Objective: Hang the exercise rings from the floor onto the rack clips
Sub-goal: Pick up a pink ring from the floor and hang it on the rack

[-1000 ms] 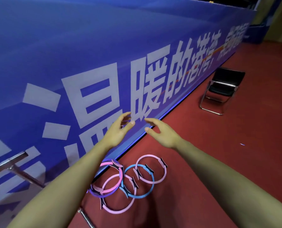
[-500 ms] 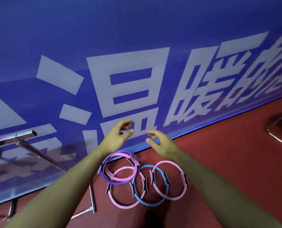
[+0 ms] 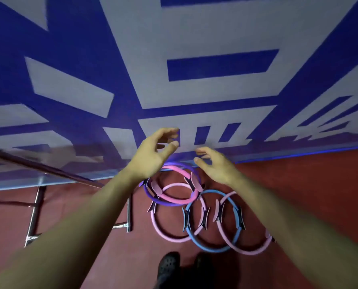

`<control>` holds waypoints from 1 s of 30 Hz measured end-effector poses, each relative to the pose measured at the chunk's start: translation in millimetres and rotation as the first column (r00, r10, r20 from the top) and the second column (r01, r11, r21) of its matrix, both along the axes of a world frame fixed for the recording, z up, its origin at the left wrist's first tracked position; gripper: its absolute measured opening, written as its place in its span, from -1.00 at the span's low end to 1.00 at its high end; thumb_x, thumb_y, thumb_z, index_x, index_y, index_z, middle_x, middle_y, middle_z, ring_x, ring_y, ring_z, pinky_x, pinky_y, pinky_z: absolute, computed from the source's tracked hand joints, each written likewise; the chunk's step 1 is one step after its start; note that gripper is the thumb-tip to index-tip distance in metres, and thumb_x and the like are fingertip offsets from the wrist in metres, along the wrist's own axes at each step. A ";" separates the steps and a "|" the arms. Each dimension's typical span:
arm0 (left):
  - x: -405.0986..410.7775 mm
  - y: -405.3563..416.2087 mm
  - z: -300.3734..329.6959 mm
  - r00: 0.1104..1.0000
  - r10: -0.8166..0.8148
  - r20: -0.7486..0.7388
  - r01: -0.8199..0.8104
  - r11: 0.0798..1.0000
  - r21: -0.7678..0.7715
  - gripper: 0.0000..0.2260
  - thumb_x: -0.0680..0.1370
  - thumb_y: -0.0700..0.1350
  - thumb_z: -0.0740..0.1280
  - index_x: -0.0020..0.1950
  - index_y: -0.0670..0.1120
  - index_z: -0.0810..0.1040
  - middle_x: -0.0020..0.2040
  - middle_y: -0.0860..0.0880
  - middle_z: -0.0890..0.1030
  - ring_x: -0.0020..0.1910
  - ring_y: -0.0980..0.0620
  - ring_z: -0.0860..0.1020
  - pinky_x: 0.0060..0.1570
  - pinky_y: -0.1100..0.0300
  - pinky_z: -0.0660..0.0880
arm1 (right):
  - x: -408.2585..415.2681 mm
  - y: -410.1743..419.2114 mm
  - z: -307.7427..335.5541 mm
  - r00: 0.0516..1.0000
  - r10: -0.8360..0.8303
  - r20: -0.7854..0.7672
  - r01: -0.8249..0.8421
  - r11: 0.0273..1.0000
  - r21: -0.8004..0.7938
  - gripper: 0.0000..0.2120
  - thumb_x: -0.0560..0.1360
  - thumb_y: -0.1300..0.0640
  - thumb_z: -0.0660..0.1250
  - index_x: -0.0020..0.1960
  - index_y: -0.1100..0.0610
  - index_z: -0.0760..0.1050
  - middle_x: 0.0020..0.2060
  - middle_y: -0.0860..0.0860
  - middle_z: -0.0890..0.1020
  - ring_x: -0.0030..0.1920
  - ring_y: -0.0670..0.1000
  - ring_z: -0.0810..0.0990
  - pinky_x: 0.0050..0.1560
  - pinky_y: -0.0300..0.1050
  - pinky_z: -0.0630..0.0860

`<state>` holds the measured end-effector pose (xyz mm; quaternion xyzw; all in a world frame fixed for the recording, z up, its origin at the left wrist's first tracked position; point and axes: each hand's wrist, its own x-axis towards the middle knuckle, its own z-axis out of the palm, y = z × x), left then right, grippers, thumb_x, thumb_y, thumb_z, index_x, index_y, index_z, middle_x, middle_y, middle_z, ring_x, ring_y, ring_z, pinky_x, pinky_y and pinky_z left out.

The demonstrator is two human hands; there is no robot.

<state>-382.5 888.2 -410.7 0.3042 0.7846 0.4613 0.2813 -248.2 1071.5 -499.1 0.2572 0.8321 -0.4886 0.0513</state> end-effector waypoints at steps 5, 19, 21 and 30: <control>-21.5 -10.5 -117.9 0.998 0.041 0.045 -0.039 0.999 -0.026 -0.63 0.55 0.05 0.33 0.35 0.02 0.55 0.20 0.12 0.66 0.17 0.23 0.60 0.33 0.14 0.49 | -33.3 -0.2 -124.9 0.999 -0.006 0.038 0.008 0.999 -0.033 -0.65 0.58 0.02 0.39 0.34 0.06 0.52 0.26 -0.03 0.62 0.22 -0.02 0.60 0.29 -0.08 0.49; -80.7 -29.7 -274.0 0.999 0.045 0.011 -0.044 0.996 -0.075 -0.76 0.63 -0.08 0.36 0.30 0.08 0.56 0.17 0.18 0.66 0.13 0.23 0.60 0.20 0.20 0.54 | -110.9 -19.3 -359.1 0.896 0.068 0.440 -0.170 0.965 0.198 -0.57 0.61 -0.11 0.28 0.39 0.08 0.45 0.32 0.13 0.57 0.34 0.21 0.47 0.36 -0.02 0.38; -84.3 -37.2 -277.0 0.999 0.043 0.005 -0.042 0.995 -0.089 -0.76 0.63 -0.07 0.36 0.30 0.10 0.56 0.16 0.19 0.66 0.13 0.23 0.61 0.18 0.18 0.55 | -113.1 -24.0 -366.1 0.886 0.048 0.462 -0.199 0.938 0.284 -0.54 0.59 -0.12 0.30 0.42 0.06 0.41 0.36 0.12 0.51 0.37 0.22 0.40 0.39 -0.01 0.31; -84.9 -54.0 -262.3 0.999 0.048 0.014 -0.046 0.993 -0.108 -0.74 0.63 -0.07 0.36 0.31 0.13 0.55 0.18 0.21 0.65 0.18 0.20 0.59 0.09 0.30 0.55 | -108.4 -39.1 -354.7 0.828 0.154 0.539 -0.336 0.906 0.257 -0.53 0.57 0.02 0.38 0.45 0.03 0.38 0.39 0.12 0.41 0.34 0.22 0.52 0.35 0.04 0.43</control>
